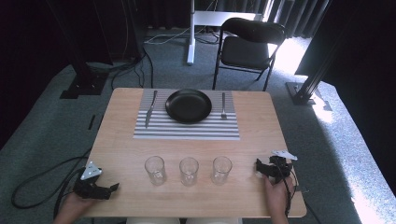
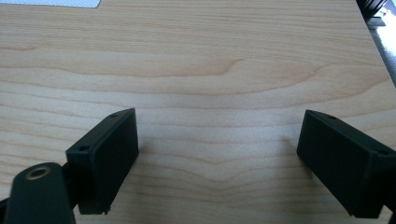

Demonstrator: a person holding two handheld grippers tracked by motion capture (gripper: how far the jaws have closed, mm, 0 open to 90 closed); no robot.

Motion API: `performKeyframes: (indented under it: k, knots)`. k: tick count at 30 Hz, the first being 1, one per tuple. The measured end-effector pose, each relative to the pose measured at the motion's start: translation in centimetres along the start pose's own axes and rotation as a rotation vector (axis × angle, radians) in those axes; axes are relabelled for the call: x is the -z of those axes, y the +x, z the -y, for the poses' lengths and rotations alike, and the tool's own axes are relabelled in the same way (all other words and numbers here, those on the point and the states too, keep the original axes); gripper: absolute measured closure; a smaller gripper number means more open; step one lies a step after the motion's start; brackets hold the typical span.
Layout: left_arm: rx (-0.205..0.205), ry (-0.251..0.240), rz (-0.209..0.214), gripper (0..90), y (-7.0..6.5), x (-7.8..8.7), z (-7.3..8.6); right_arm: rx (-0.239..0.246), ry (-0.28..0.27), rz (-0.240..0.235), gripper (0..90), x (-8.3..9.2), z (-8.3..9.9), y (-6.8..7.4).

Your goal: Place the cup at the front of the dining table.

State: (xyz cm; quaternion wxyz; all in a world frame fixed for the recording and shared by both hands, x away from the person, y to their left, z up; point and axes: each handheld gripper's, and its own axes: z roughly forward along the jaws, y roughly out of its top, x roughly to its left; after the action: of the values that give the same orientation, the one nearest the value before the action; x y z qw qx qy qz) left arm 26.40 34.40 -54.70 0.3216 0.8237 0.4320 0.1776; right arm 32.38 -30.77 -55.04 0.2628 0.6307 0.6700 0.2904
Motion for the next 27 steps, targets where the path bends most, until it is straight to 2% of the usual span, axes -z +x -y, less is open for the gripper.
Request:
performKeyframes:
  k: [3,6,10,27]
  knots:
    - [0.031,0.000,-0.029,0.3,0.13,-0.01,-0.01,0.000,0.000,0.000,12.0,0.01,0.01,0.00]
    - [0.037,0.001,-0.034,0.4,0.09,0.10,0.10,0.000,0.000,0.000,12.0,0.01,0.01,0.00]
    - [0.022,0.001,-0.020,0.4,0.26,0.28,0.29,0.000,0.000,0.001,12.0,0.01,0.01,-0.01]
    - [0.013,-0.017,-0.012,5.5,0.16,0.55,0.52,-0.004,0.002,0.003,12.0,0.08,0.07,0.00]
